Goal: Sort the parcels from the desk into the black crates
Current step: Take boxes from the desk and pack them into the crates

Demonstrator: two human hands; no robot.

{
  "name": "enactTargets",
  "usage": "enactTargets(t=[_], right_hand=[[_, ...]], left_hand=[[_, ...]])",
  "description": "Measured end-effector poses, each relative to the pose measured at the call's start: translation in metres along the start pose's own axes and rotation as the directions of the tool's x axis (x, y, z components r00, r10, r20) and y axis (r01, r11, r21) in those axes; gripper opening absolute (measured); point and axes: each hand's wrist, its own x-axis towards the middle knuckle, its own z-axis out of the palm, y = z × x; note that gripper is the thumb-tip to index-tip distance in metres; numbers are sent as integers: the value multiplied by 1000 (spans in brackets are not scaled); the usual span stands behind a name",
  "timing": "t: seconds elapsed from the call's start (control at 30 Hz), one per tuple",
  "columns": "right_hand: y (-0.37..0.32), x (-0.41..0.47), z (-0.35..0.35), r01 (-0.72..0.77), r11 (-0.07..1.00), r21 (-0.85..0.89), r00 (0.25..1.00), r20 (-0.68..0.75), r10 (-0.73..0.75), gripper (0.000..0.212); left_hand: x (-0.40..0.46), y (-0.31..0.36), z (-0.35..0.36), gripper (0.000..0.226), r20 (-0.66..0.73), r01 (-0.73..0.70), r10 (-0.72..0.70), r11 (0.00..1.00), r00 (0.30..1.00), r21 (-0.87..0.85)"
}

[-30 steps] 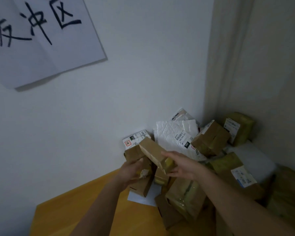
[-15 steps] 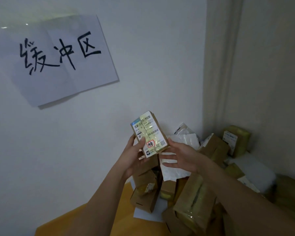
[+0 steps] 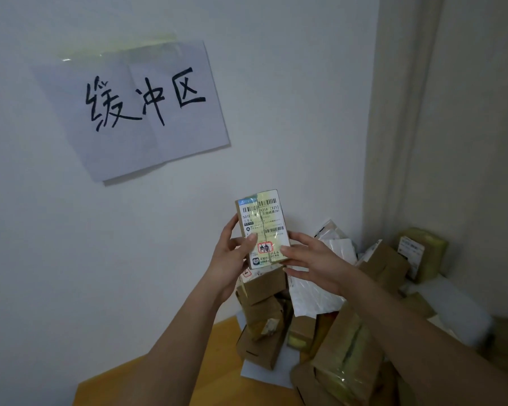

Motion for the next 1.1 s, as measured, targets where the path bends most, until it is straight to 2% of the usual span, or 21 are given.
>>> enactTargets(t=[0.13, 0.27, 0.33, 0.57, 0.67, 0.77, 0.83, 0.97, 1.1], right_hand=[[1, -3, 10, 45, 999, -29, 999, -15, -45, 45], [1, -5, 26, 87, 988, -130, 995, -45, -93, 39], [4, -5, 35, 94, 980, -178, 993, -50, -104, 40], [33, -2, 62, -30, 988, -150, 1000, -2, 30, 47], [47, -2, 73, -95, 979, -180, 995, 1, 97, 61], [62, -4, 84, -114, 988, -101, 994, -10, 113, 78], [70, -4, 89, -125, 984, -126, 992, 16, 128, 84], [85, -7, 101, -175, 968, -181, 979, 72, 191, 77], [97, -2, 115, -219, 954, -203, 959, 137, 249, 61]], left_hand=[[-9, 3, -6, 63, -16, -11, 11, 1000, 1000, -26], [-19, -2, -13, 88, -57, -25, 27, 999, 998, 36], [-26, -6, -17, 90, -111, -42, 48, 997, 993, 62], [-48, -19, -41, 87, -188, -21, 58, 981, 980, 193], [-59, -33, -55, 80, -219, 58, -2, 967, 976, 249], [-75, -54, -70, 75, -237, 146, -94, 966, 967, 215], [-85, -66, -75, 73, -242, 194, -143, 960, 960, 200], [-111, -88, -82, 75, -296, 299, -256, 948, 920, 112], [-138, -98, -89, 85, -390, 378, -364, 925, 846, -42]])
